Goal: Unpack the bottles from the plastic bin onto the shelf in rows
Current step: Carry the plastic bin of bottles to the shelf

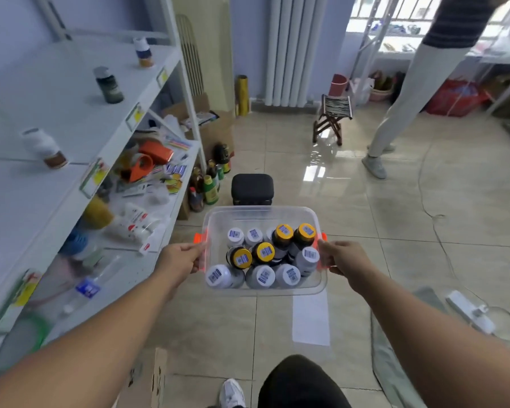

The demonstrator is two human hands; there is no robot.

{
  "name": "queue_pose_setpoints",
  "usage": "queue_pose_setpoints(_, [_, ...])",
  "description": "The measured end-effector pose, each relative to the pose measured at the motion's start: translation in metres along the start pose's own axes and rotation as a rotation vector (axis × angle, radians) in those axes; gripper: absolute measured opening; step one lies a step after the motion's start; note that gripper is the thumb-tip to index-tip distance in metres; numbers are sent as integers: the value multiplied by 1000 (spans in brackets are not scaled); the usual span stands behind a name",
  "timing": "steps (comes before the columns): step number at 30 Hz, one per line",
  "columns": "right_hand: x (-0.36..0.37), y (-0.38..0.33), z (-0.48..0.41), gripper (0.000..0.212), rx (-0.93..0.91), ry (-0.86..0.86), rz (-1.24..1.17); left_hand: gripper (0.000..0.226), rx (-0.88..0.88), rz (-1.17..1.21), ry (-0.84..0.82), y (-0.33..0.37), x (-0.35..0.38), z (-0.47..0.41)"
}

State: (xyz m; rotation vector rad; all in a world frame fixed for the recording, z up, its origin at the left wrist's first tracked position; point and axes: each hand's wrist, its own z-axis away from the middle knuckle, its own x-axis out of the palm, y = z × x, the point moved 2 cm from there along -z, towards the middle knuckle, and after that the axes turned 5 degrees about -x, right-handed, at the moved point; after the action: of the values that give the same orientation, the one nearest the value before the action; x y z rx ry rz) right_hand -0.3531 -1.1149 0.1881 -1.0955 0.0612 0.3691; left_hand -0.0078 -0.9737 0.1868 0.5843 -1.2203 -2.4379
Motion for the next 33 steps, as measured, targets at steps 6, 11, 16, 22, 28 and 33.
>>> queue_pose_setpoints(6, [-5, -38, -100, 33, 52, 70, -53, 25, 11, -34, -21, 69, 40, -102])
queue_pose_setpoints(11, [-8, -73, -199, 29, 58, 5, -8, 28, -33, -84, 31, 112, 72, -173])
queue_pose_setpoints(16, [-14, -126, -290, 31, 52, -59, 48, 21, -41, -56, 73, 169, 100, -235])
queue_pose_setpoints(22, [2, -166, -387, 30, 92, -88, 89, 18, -94, -47, 97, 209, 116, -318])
queue_pose_setpoints(28, [41, -187, -480, 27, 171, -68, 127, 23, -149, -43, 65, 230, 123, -435])
queue_pose_setpoints(33, [74, -191, -546, 23, 273, -43, 142, 20, -246, -105, 23, 242, 126, -520])
